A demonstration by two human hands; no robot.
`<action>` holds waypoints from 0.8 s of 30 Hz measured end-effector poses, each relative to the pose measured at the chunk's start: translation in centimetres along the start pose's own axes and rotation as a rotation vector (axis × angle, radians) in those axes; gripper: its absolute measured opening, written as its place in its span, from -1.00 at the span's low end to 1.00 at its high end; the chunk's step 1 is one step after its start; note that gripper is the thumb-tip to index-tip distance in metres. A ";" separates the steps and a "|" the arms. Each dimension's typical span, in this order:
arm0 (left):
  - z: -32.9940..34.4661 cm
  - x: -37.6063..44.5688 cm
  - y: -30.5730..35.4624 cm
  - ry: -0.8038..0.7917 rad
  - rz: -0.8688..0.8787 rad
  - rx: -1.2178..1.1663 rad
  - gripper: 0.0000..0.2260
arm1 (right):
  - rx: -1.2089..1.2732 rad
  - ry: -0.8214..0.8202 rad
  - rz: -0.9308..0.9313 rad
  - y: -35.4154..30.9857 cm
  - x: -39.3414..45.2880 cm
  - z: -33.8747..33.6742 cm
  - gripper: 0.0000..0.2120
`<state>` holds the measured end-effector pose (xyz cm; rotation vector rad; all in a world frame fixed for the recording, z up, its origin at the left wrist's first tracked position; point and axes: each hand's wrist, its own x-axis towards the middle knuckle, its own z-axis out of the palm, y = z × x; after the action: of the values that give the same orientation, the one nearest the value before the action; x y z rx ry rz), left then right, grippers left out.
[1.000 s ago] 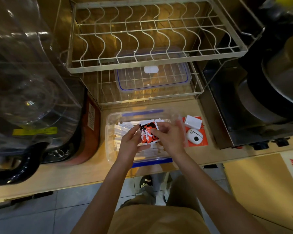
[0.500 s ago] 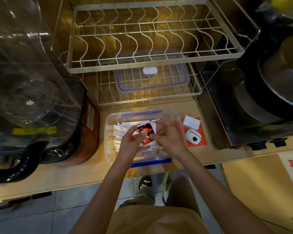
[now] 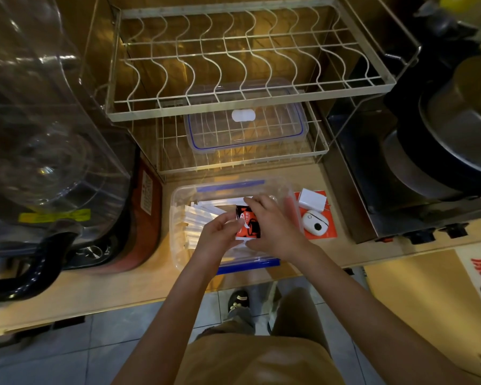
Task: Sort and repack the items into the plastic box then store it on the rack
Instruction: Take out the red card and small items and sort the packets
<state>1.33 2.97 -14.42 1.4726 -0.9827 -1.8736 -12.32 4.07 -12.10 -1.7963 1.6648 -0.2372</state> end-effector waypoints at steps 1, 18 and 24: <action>0.0 0.0 -0.1 0.012 -0.002 -0.006 -0.79 | 0.000 0.000 -0.003 0.0 0.0 0.0 -0.18; -2.4 3.1 -0.3 0.159 -0.016 0.557 -0.80 | 0.679 -0.014 0.585 1.8 0.2 -1.5 -0.63; -2.6 3.0 -0.7 0.182 0.010 0.619 -0.79 | 0.452 -0.259 0.650 1.2 1.3 -1.2 -0.85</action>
<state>3.14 0.45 -17.07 1.9306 -1.5582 -1.4511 -13.75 2.50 -12.22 -0.8609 1.7365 -0.0735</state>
